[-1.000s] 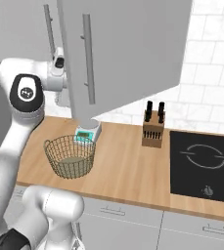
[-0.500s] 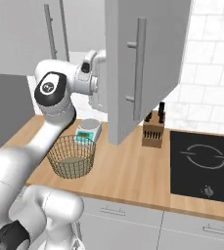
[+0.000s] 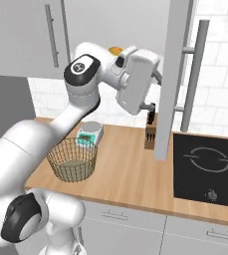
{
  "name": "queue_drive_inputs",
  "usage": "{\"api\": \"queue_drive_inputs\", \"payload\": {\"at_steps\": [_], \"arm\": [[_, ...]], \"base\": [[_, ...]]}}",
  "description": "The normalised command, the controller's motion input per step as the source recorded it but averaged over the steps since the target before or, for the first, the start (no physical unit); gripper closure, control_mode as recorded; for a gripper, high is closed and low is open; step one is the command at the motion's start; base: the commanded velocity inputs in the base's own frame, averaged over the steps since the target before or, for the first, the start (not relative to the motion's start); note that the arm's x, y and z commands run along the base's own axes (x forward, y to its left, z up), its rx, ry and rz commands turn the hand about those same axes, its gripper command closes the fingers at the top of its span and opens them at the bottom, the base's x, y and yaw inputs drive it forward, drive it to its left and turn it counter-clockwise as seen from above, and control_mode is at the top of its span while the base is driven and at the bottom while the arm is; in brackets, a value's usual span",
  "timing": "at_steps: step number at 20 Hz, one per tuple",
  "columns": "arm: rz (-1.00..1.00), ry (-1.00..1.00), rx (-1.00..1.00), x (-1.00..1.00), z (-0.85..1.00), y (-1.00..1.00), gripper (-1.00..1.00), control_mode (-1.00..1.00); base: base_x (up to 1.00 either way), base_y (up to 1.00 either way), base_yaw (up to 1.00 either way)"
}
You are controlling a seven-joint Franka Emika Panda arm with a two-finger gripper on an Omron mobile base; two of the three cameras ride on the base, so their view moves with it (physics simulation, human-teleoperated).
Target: Open the cabinet, pick up the bread from the cabinet and place it in the basket. Then move the basket to the dining counter.
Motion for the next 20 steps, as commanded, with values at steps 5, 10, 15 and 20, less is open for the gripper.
{"api": "queue_drive_inputs", "payload": {"at_steps": [5, 10, 15, 20], "arm": [[0.17, -0.08, 0.32, -0.22, -0.46, 0.93, -1.00, -1.00], [0.48, 0.00, 0.47, 0.29, -0.25, 0.89, -1.00, -1.00], [0.64, -0.01, 0.56, 0.59, -0.04, 0.35, -1.00, -1.00], [0.55, -0.11, 0.48, 0.89, 0.03, 0.27, -1.00, -1.00]], "base": [[0.00, 0.00, 0.00], [0.00, 0.00, 0.00], [0.00, 0.00, 0.00], [0.00, 0.00, 0.00]]}}
